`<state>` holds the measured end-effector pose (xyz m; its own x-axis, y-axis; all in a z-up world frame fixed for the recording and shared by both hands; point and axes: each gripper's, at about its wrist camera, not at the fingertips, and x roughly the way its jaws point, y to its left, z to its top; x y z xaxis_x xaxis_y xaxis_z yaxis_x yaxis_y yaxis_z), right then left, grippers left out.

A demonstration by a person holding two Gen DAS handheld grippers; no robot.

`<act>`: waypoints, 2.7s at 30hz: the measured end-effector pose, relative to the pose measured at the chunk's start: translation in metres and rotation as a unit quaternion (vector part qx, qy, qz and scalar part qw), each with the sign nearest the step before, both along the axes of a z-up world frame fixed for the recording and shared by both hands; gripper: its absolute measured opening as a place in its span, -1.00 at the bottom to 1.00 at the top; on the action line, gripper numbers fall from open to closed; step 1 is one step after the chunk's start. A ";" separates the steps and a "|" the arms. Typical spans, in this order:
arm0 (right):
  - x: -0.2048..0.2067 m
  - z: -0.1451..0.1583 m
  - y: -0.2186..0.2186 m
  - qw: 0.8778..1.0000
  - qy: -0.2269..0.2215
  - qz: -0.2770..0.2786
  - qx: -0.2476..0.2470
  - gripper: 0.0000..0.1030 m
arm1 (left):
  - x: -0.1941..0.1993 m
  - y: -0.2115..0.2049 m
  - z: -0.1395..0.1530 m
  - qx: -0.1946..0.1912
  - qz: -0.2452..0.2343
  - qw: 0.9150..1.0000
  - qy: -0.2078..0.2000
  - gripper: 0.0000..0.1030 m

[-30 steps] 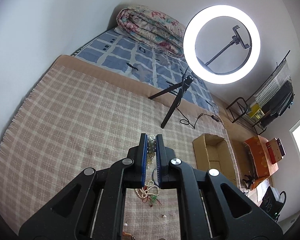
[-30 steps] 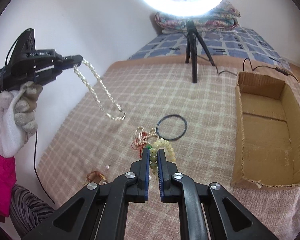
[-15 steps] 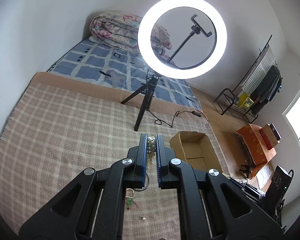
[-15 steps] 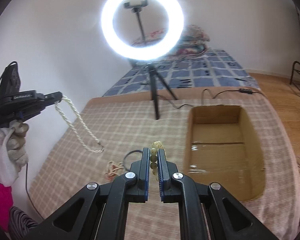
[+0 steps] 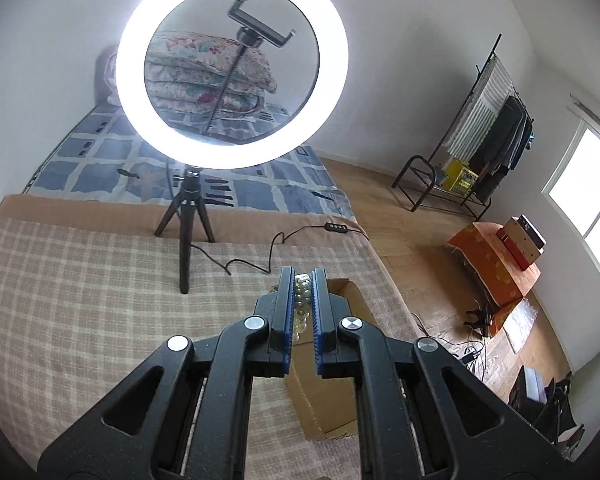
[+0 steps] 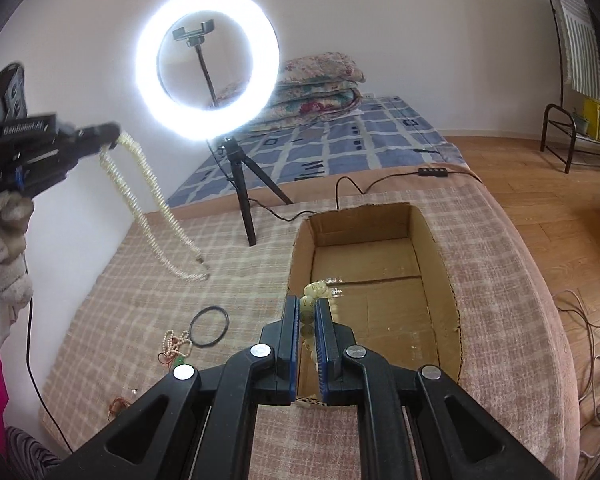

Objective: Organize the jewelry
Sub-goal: 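Lift and carry the necklace and bracelet with both grippers into the cardboard box, then open both grippers to drop the necklace and bracelet inside the box, then move left tool to the brown leather watch while right tool approaches a pearl earring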

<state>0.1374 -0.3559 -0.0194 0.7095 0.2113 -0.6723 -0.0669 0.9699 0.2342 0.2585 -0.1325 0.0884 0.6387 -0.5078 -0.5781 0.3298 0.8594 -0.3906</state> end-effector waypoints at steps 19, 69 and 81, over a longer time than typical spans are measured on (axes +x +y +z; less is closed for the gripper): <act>0.015 -0.031 -0.020 0.998 0.035 -0.036 -0.048 -0.90 | 0.042 -0.127 -0.055 0.074 -0.041 0.996 0.012 -0.89; -0.008 0.006 0.009 0.996 -0.023 -0.020 -0.087 0.36 | 0.000 -0.037 -0.028 0.100 -0.013 0.995 -0.012 -0.21; -0.013 0.011 0.060 0.996 -0.032 0.047 -0.066 0.33 | -0.056 0.098 -0.033 0.090 0.043 0.995 0.007 -0.21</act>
